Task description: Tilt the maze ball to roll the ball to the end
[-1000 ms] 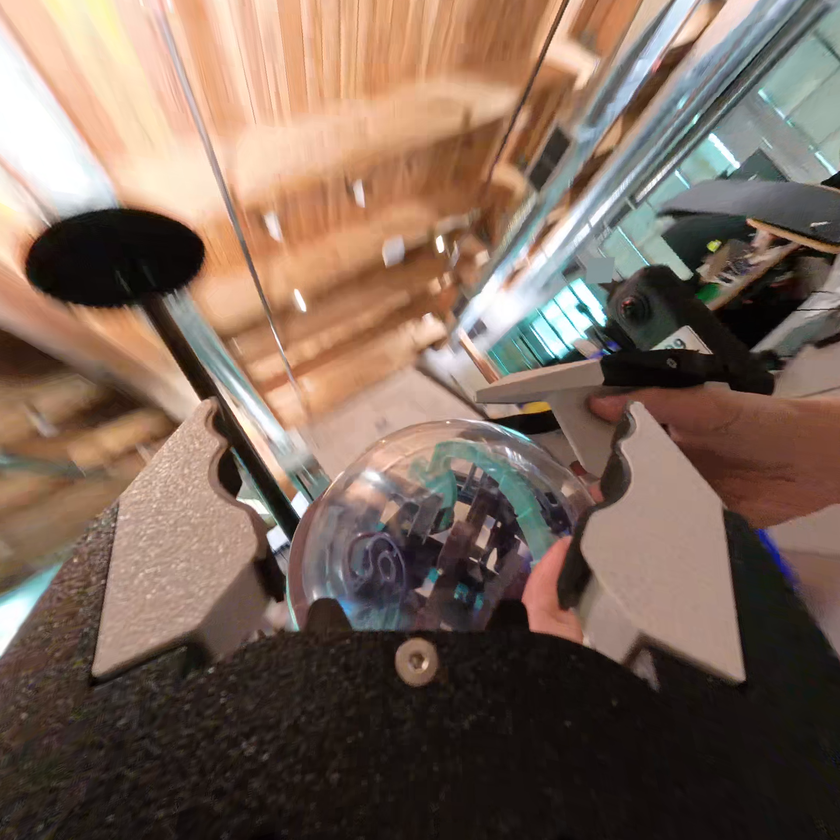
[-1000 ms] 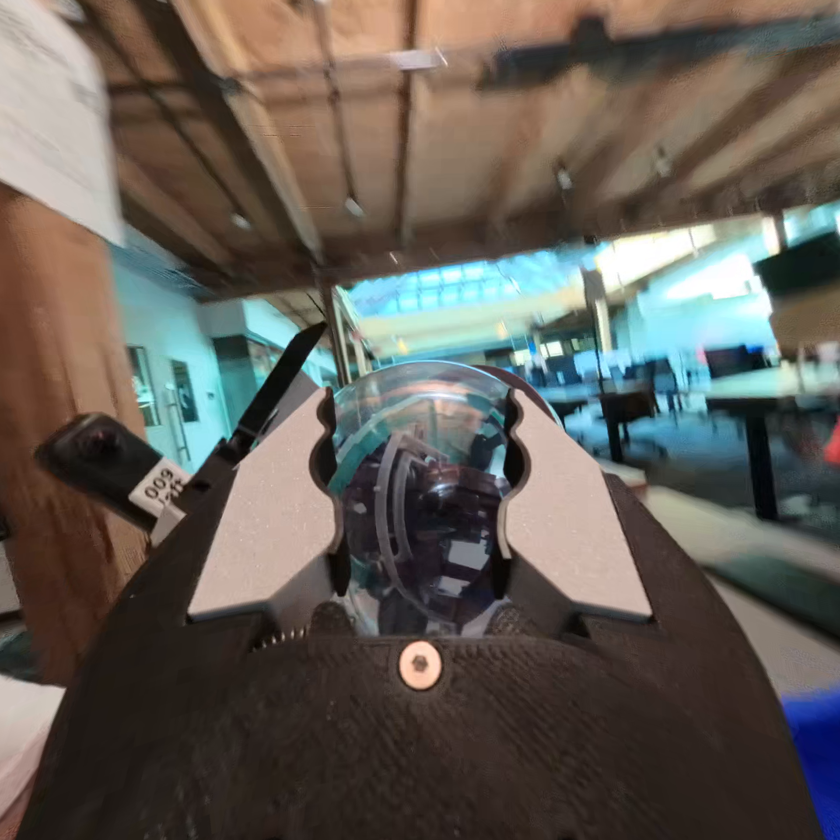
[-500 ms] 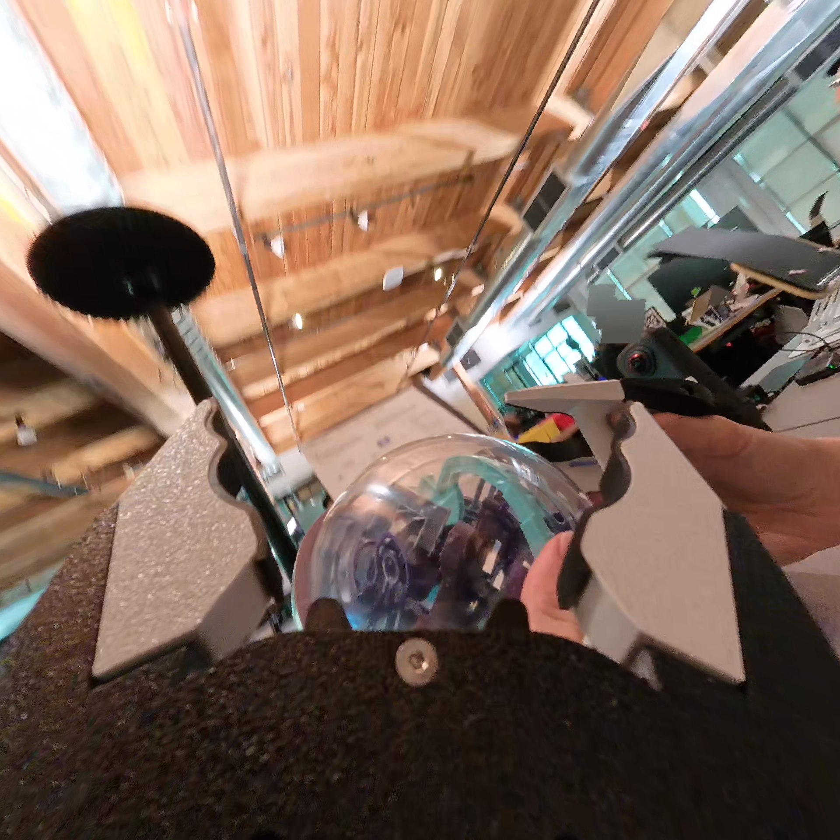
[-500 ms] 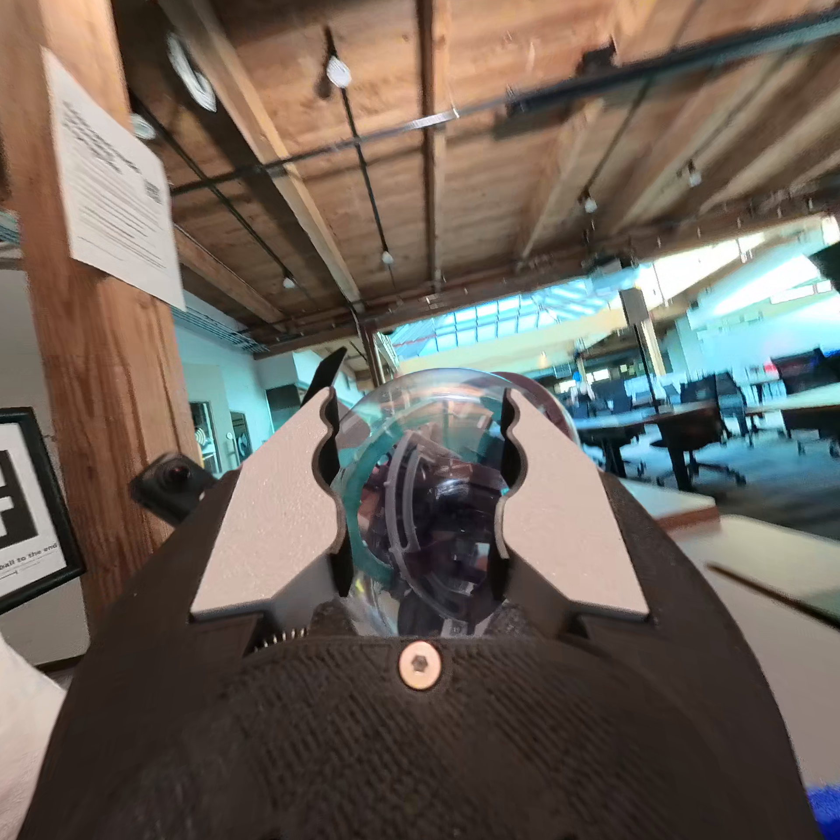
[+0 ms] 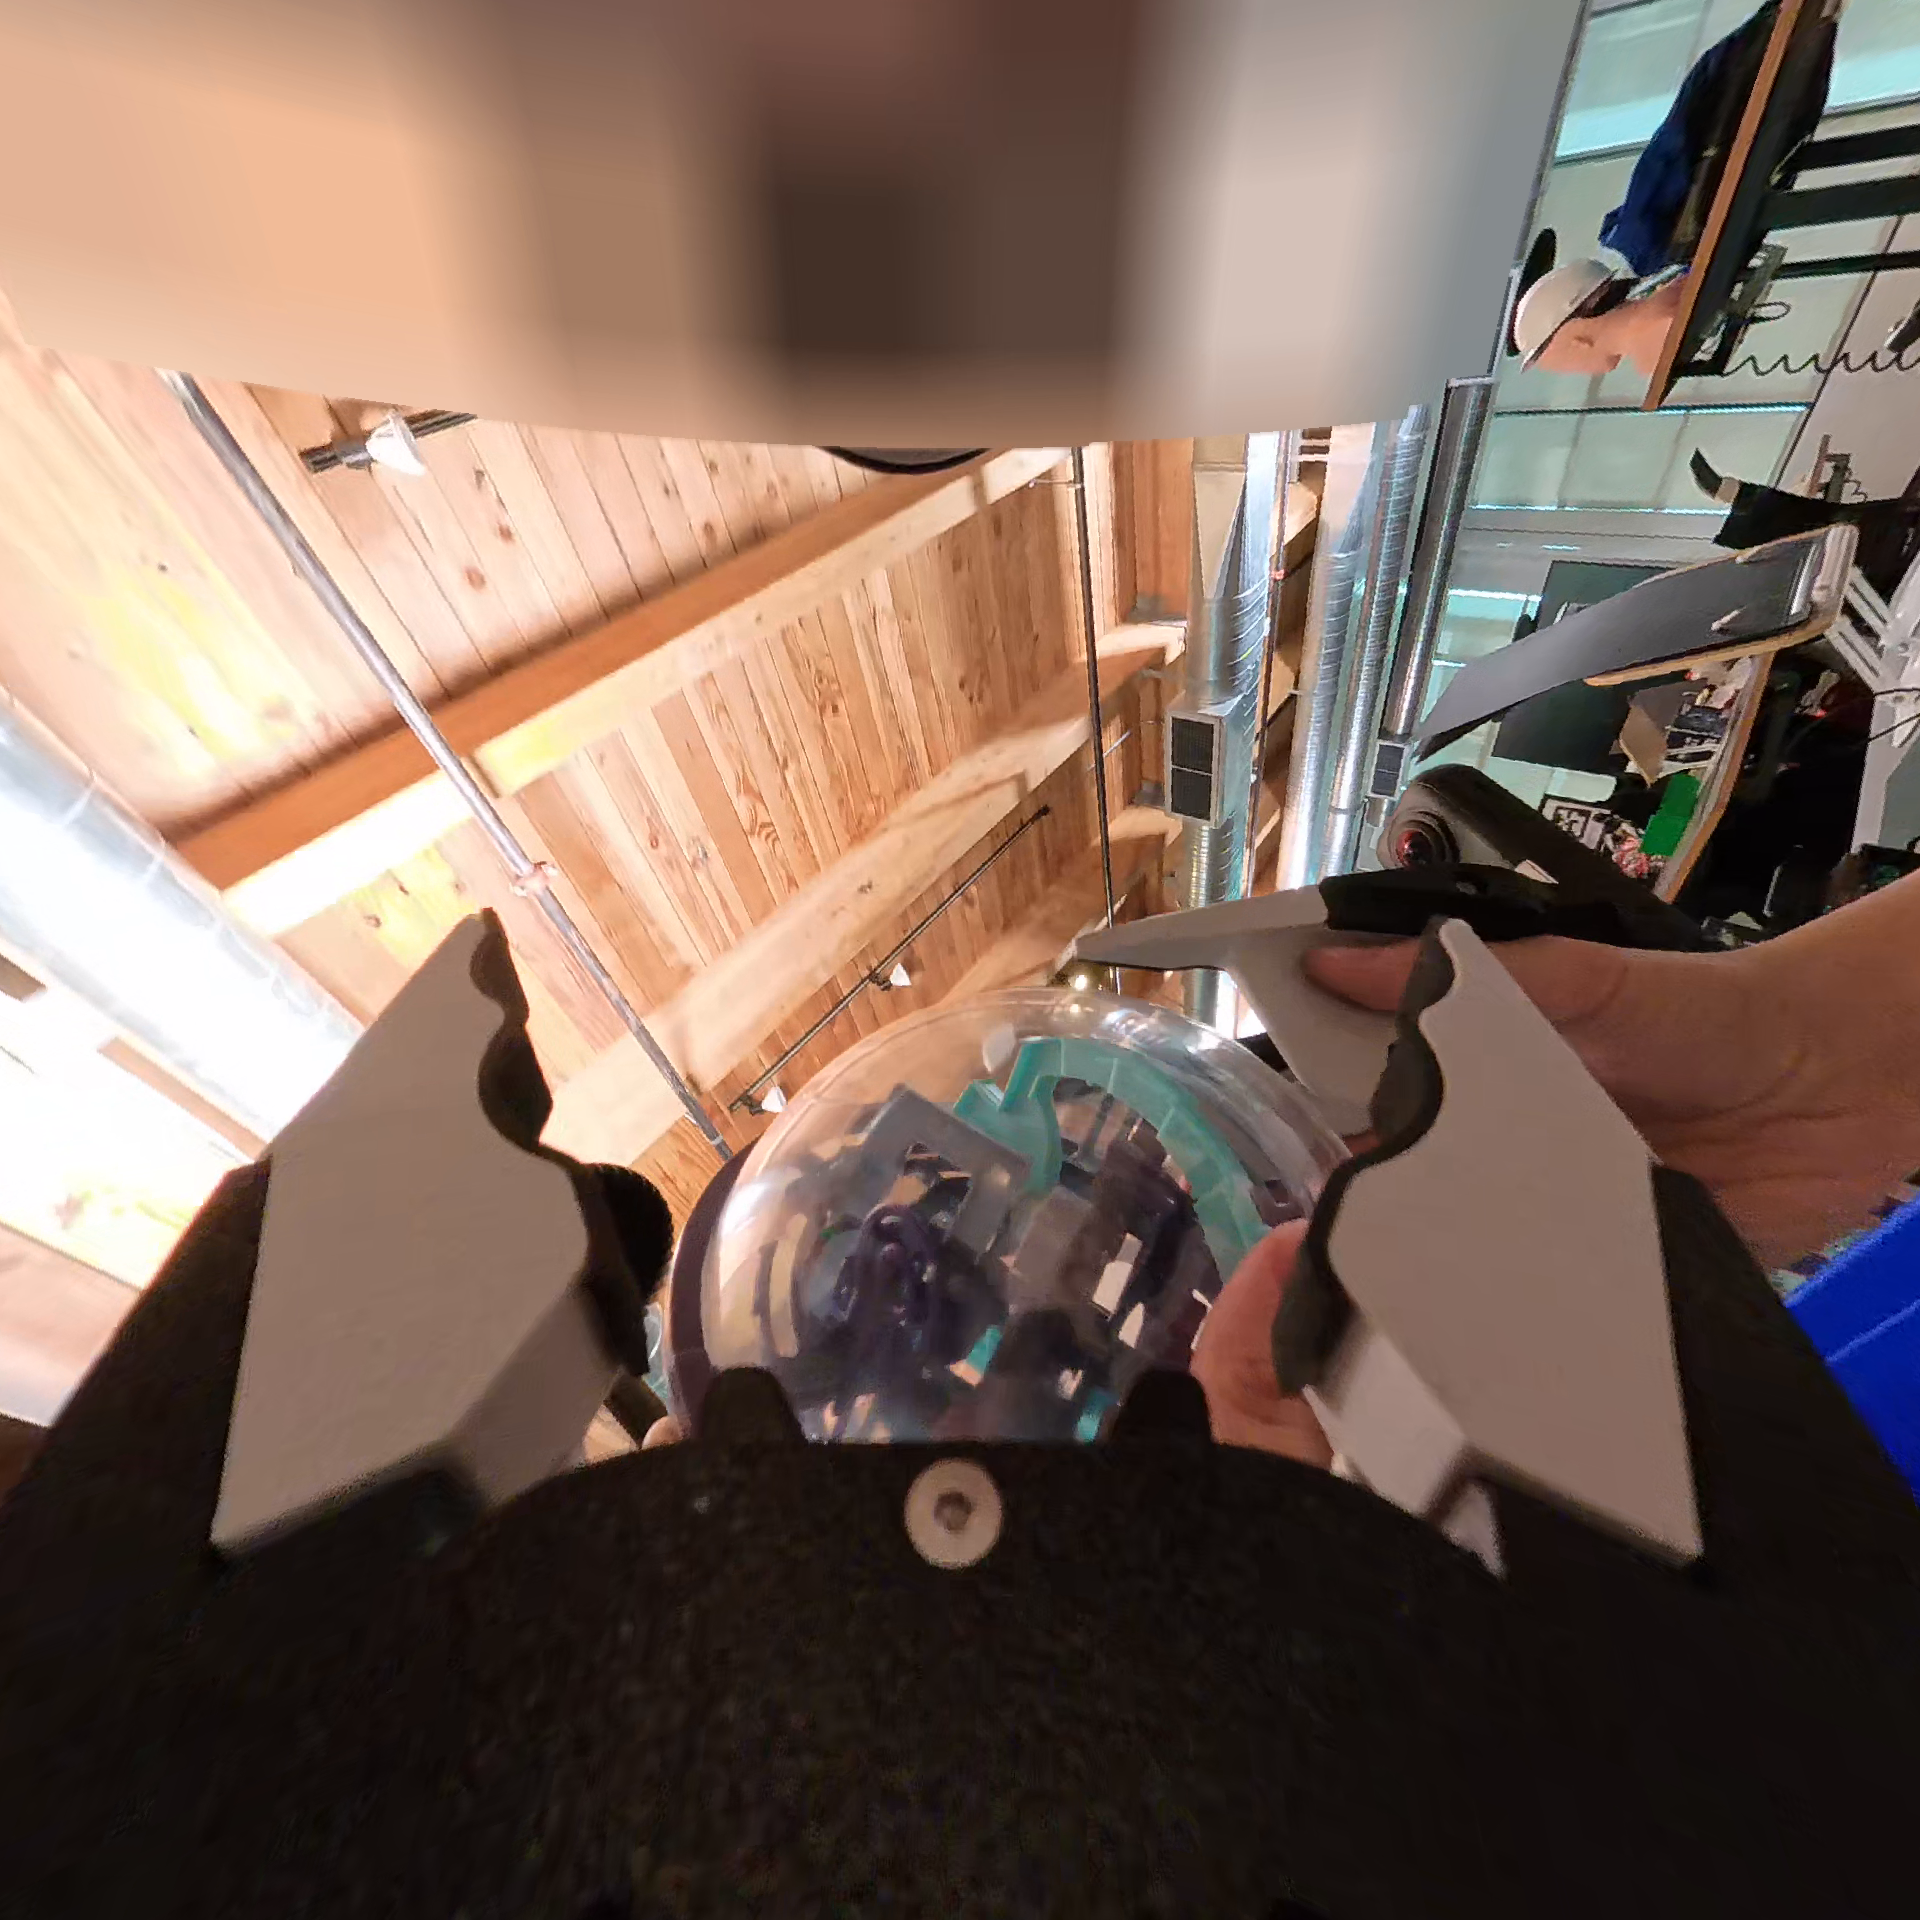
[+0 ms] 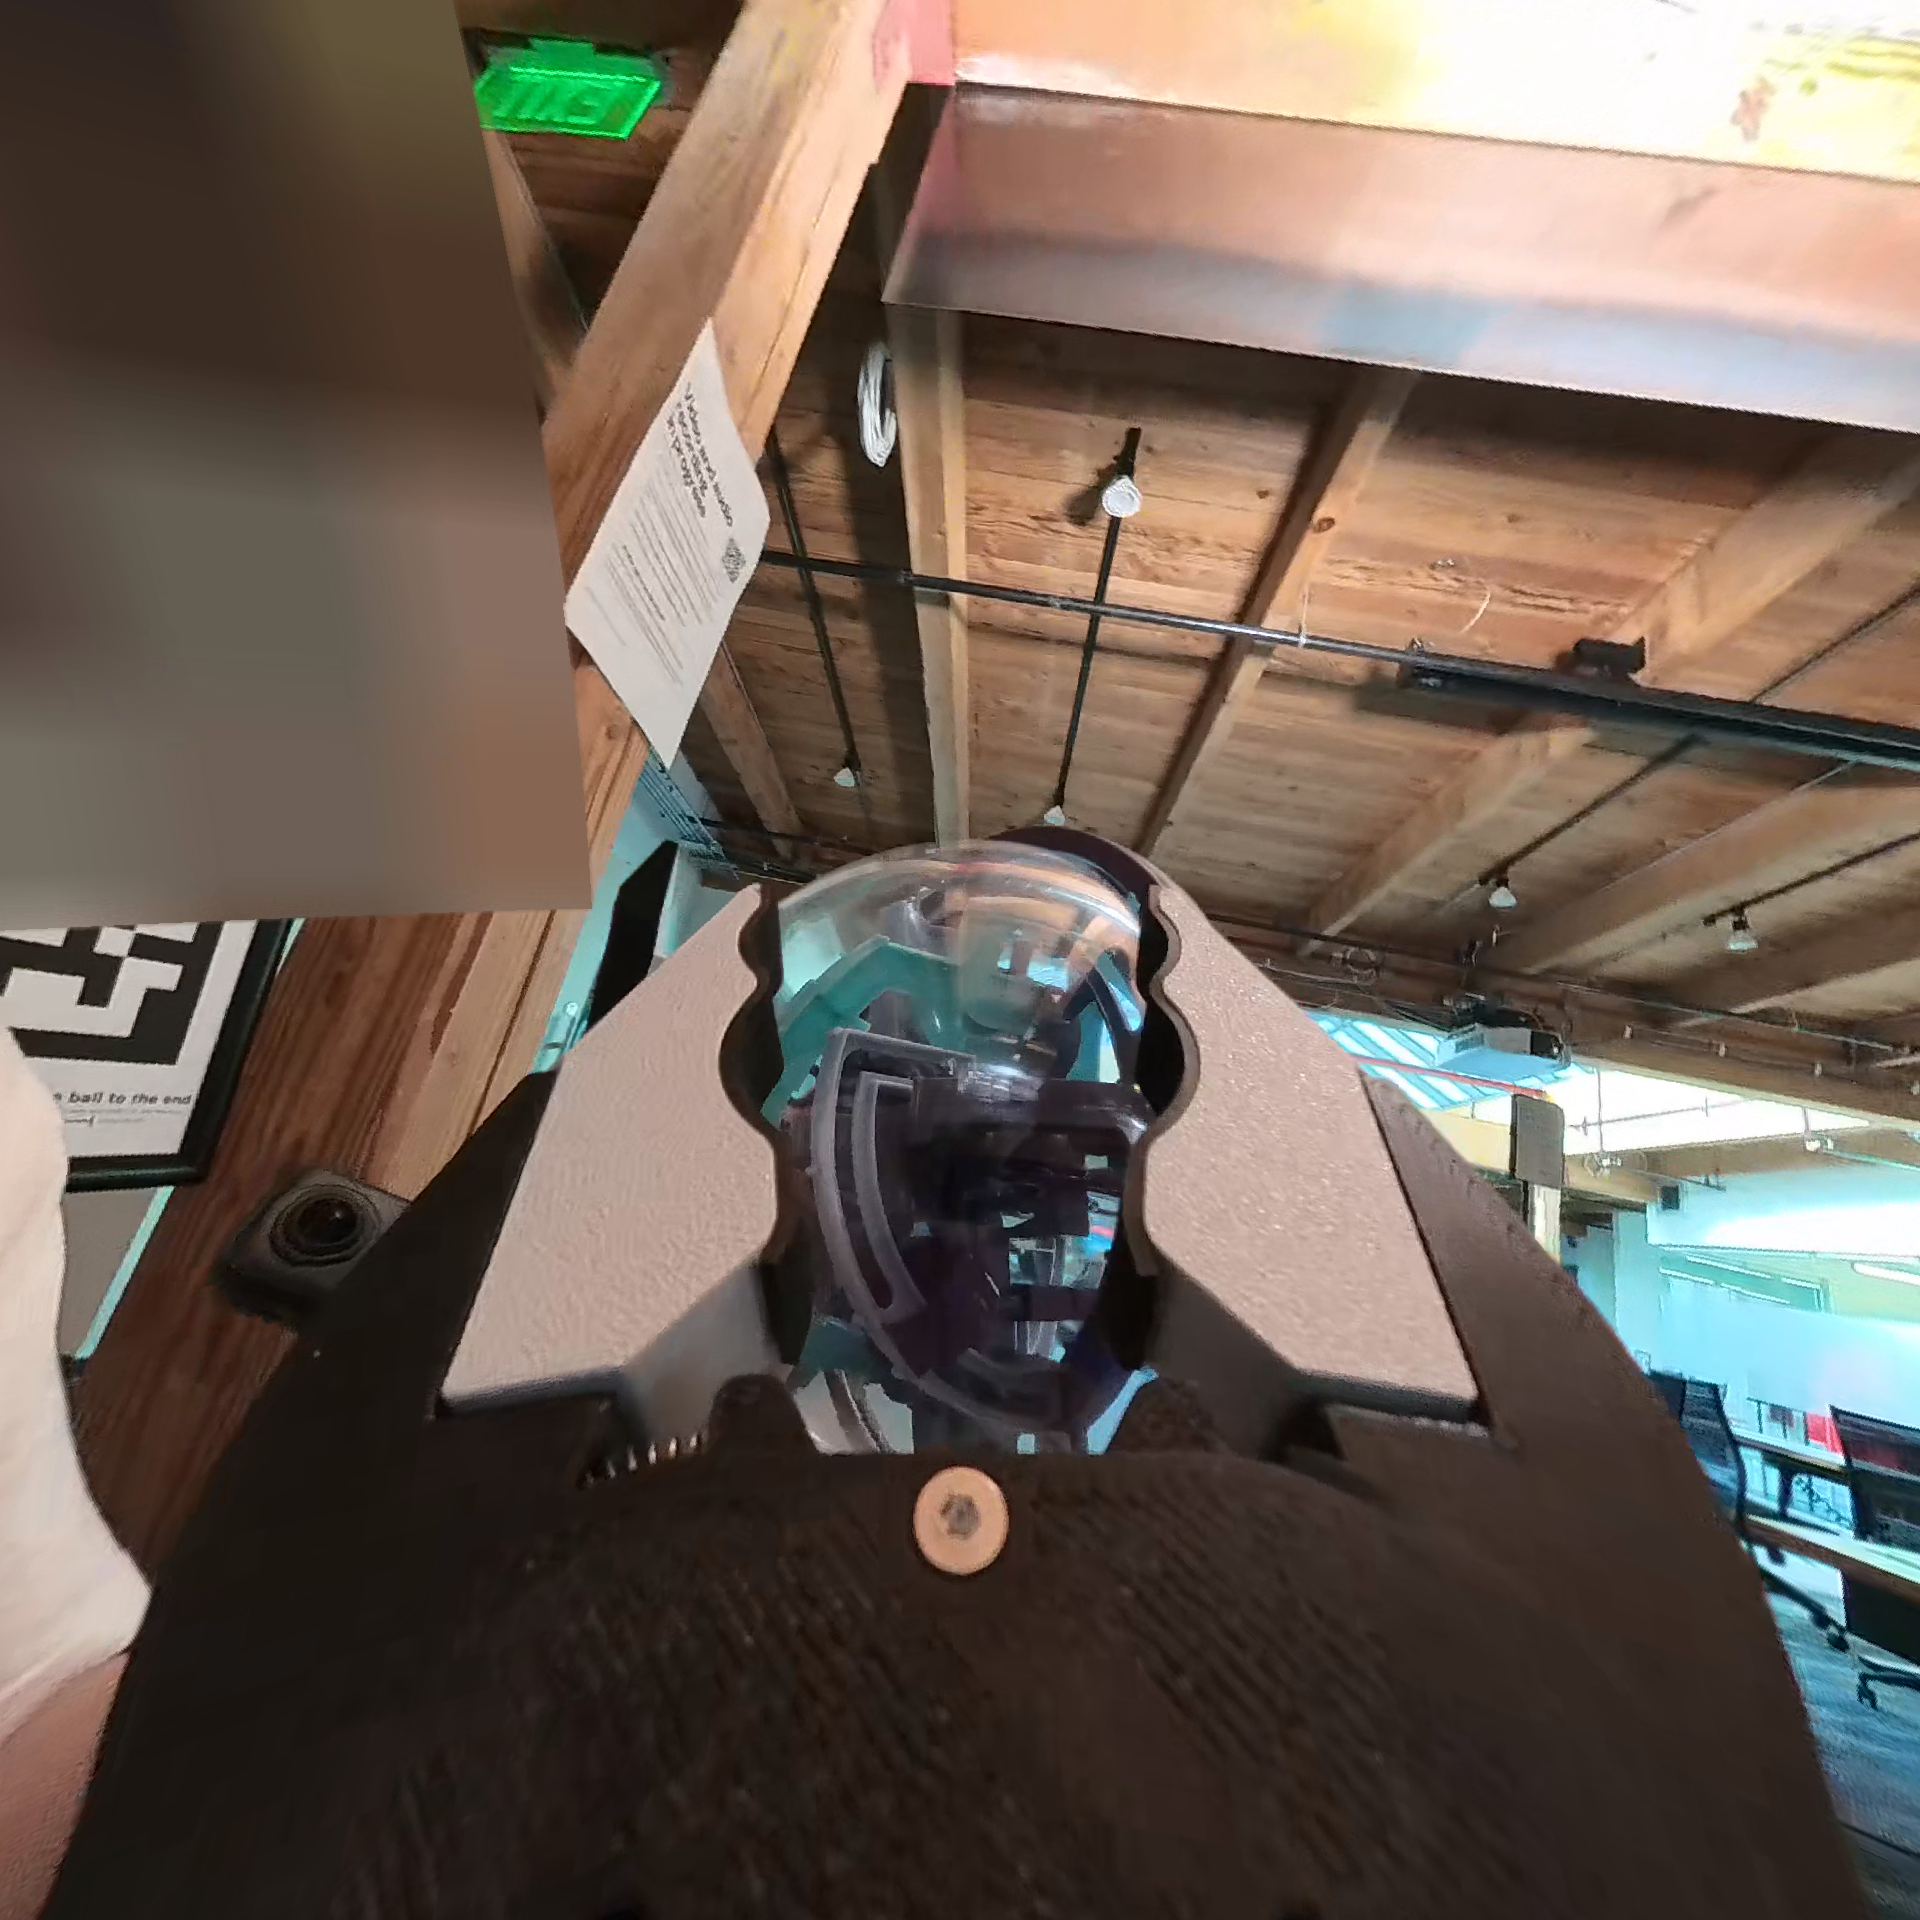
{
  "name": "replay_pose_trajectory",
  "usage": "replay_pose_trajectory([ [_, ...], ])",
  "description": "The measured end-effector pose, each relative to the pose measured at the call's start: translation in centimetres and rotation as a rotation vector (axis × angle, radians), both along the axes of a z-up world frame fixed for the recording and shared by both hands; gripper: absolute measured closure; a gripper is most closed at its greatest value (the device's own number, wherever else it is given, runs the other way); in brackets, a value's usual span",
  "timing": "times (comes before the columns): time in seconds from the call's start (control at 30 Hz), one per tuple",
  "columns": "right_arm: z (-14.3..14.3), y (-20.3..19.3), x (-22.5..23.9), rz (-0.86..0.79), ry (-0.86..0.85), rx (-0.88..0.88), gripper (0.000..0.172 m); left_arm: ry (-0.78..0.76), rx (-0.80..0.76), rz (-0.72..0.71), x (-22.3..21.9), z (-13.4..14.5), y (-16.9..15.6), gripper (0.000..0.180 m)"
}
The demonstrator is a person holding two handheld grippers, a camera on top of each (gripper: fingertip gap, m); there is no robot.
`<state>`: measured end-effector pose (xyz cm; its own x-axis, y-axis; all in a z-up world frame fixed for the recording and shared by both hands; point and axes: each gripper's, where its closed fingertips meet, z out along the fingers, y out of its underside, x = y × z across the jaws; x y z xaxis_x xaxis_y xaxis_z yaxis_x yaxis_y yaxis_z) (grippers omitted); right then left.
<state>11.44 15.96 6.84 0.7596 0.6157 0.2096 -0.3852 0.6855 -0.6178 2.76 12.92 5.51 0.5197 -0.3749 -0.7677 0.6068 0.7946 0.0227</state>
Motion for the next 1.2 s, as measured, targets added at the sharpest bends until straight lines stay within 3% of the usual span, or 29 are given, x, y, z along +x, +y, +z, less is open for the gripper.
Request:
replay_pose_trajectory([
  [1.2, -0.6, 1.2, 0.6, 0.007, 0.037, -0.052, 0.1, 0.049, -0.016, 0.093, 1.3, 0.2, 0.0, 0.024],
])
